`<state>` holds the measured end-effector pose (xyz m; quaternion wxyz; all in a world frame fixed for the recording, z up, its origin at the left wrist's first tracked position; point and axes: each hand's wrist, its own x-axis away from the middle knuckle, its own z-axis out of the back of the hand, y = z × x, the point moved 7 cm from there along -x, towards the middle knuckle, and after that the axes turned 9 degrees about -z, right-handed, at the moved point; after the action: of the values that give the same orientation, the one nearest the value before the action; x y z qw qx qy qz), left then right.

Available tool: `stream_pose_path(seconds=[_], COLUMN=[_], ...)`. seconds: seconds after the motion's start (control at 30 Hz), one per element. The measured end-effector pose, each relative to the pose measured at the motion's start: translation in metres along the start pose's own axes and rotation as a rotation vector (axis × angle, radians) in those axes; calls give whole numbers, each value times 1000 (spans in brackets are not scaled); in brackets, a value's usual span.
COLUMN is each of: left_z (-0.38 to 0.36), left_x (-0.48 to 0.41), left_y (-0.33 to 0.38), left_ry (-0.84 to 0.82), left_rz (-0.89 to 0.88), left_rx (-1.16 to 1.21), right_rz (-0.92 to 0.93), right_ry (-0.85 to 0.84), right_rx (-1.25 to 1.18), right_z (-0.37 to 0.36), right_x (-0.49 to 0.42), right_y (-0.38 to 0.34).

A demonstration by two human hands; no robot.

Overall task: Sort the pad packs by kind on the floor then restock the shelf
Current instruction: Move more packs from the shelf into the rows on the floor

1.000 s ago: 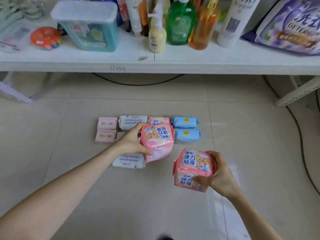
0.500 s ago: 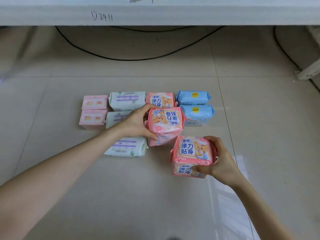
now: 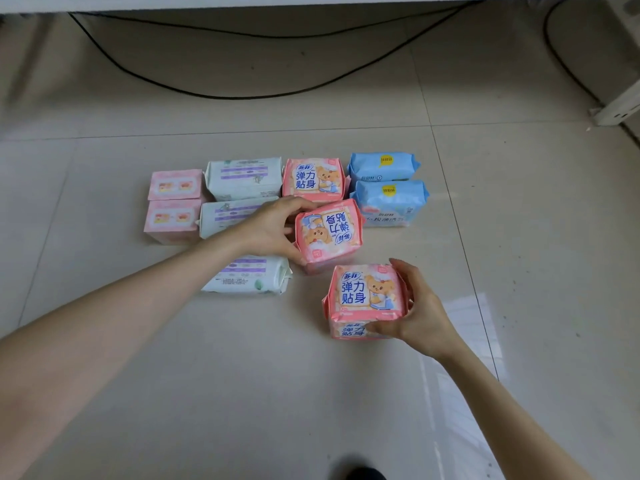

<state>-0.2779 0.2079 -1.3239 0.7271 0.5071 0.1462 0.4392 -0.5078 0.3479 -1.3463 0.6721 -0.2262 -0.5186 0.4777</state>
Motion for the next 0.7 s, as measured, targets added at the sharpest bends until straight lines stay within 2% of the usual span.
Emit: stream_pose_path(seconds=[0.13,0.27,0.37,0.7], left_z=[3,-8,-23,-14], left_x=[7,23,30,32], left_y=[14,29,24,13], left_ry=[-58,-144,-206,-171], left_rz=[-29,-79,-72,-130], left_rx=[-81,-467,-633,-754], right_rz=[2,5,11,54], right_ry=[-11,-42,-66,-117], right_rx=[-2,-6,-7,-45], right_z=[-12,-21,-27,-50], right_x=[0,-6,-13,-20], right_y=[3,-2,-12,-28])
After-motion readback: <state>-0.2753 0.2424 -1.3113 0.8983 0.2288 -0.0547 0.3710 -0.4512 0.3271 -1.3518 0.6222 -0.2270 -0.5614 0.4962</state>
